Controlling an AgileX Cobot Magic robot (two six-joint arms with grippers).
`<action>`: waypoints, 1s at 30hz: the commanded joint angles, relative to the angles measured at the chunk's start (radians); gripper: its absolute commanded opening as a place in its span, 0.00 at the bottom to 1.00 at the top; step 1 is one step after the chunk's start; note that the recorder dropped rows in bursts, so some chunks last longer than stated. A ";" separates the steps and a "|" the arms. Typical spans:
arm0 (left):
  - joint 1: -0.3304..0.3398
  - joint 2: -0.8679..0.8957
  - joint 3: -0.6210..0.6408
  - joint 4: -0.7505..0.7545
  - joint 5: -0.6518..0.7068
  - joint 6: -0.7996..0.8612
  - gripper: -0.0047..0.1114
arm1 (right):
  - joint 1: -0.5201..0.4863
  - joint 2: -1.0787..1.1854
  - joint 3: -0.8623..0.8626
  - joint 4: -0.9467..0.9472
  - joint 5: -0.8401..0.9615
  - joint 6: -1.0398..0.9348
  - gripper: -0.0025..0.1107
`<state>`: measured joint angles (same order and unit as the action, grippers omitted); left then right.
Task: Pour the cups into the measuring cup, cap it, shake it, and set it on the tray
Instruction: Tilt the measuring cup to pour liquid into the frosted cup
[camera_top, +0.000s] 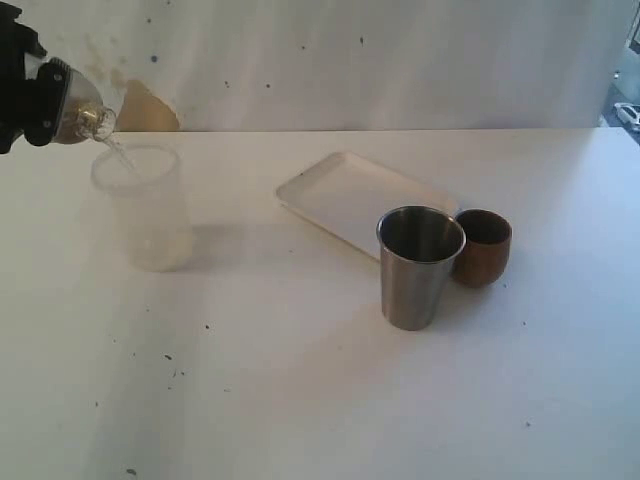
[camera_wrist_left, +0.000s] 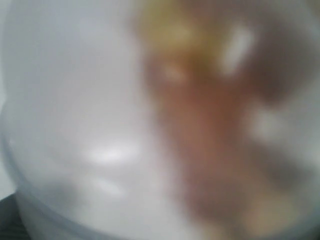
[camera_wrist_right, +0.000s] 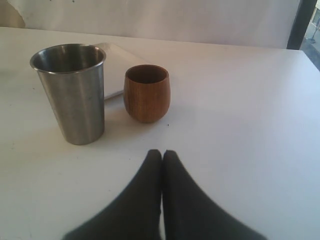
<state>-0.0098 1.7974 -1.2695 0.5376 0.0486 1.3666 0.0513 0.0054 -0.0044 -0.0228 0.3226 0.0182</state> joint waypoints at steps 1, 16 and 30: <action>-0.002 -0.025 -0.014 0.002 -0.061 0.003 0.04 | -0.002 -0.005 0.004 -0.001 -0.009 0.005 0.02; -0.002 -0.025 -0.014 0.002 -0.089 0.063 0.04 | -0.002 -0.005 0.004 -0.001 -0.009 0.005 0.02; -0.002 -0.025 -0.014 0.002 -0.148 0.110 0.04 | -0.002 -0.005 0.004 -0.001 -0.009 0.005 0.02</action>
<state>-0.0098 1.7974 -1.2710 0.5413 -0.0480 1.4684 0.0513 0.0054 -0.0044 -0.0228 0.3226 0.0182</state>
